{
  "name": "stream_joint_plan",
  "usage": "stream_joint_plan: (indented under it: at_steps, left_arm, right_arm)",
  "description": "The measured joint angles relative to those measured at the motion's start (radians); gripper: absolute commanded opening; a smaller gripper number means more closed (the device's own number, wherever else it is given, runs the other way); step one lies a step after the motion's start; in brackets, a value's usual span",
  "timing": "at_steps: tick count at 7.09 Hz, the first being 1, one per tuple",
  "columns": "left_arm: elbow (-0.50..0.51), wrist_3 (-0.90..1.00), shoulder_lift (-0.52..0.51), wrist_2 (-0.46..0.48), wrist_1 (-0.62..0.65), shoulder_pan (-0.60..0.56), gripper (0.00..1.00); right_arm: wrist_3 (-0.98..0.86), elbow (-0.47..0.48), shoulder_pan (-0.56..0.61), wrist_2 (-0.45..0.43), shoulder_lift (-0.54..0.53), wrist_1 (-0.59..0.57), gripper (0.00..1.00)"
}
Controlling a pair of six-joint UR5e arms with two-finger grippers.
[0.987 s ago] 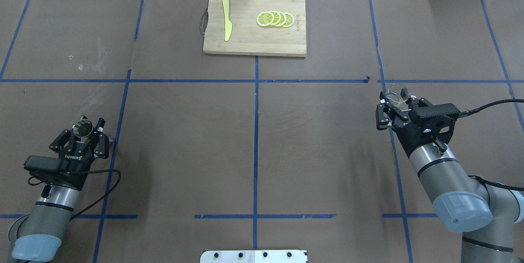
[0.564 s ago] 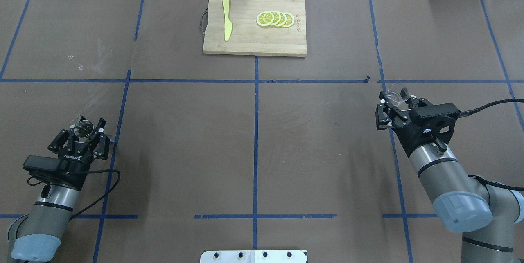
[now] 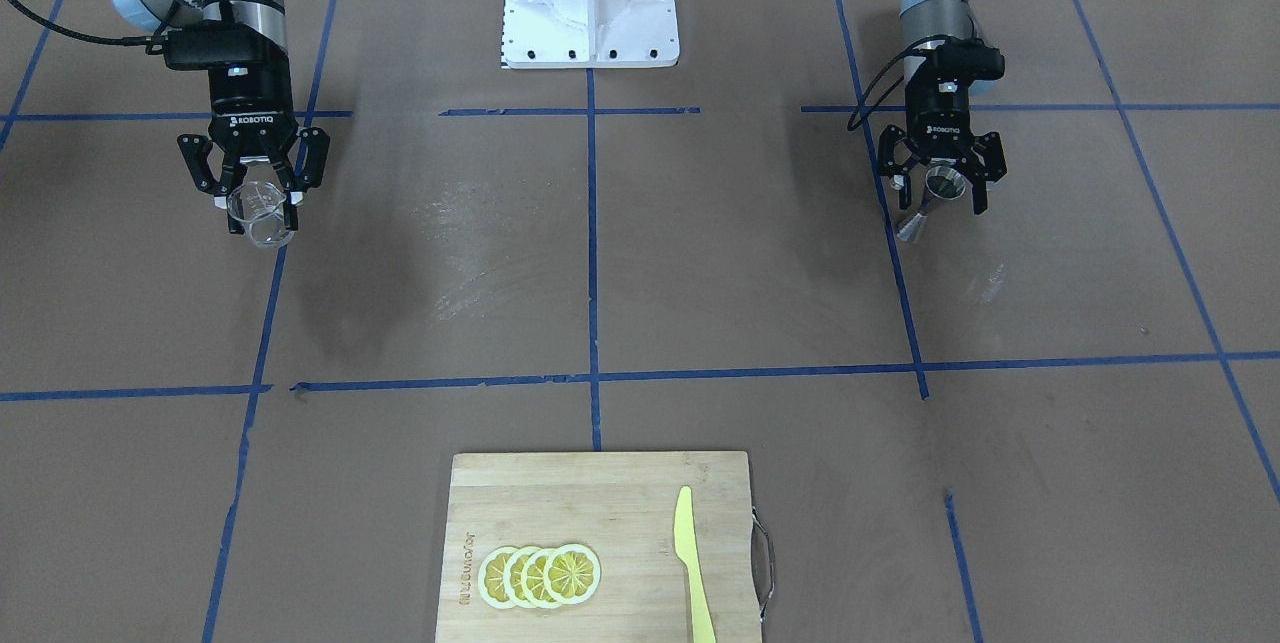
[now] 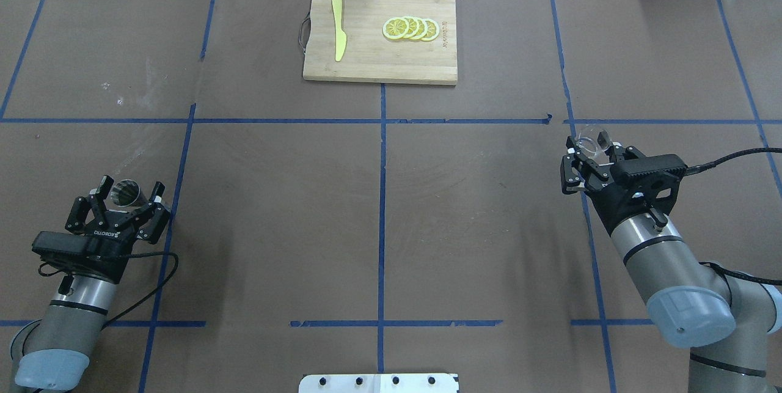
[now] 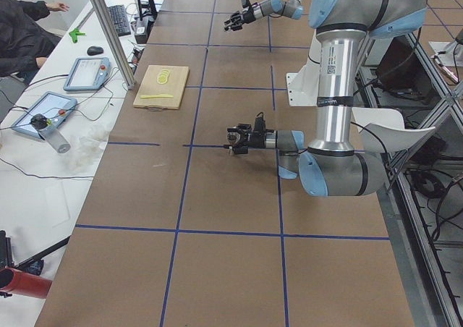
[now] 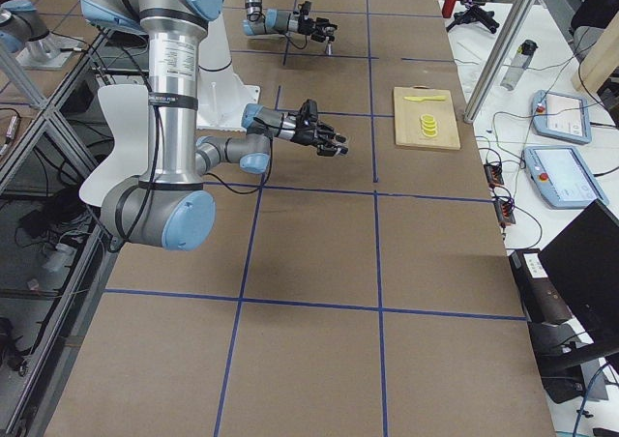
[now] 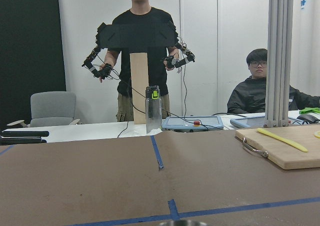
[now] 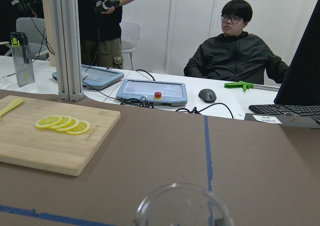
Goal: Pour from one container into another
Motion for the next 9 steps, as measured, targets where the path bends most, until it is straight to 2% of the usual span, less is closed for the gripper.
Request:
stream_joint_plan:
  at_steps: [2,5,6,7,8,9]
  left_arm:
    - [-0.055,0.061,0.013,0.002,-0.027,-0.007,1.00]
    - [-0.093,0.374,0.025,-0.006,-0.300,-0.013,1.00]
    - [-0.116,0.435,0.055,-0.038,-0.357,-0.022,1.00]
    - [-0.157,0.460,0.113,-0.112,-0.381,-0.051,1.00]
    - [-0.189,0.468,0.173,-0.242,-0.389,-0.118,1.00]
    - [-0.203,0.471,0.224,-0.433,-0.388,-0.232,1.00]
  right_arm:
    - [0.000,0.001,0.000,0.000,0.000,0.000,0.00]
    - [-0.001,0.002,0.000,0.001,0.000,0.000,0.00]
    - [-0.001,0.003,0.000,0.001,0.000,0.000,0.00]
    - [-0.002,0.003,0.000,0.000,0.000,0.000,0.00]
    - [-0.001,0.003,0.000,0.000,0.000,0.000,0.00]
    - [-0.001,0.002,0.000,0.000,0.000,0.000,0.00]
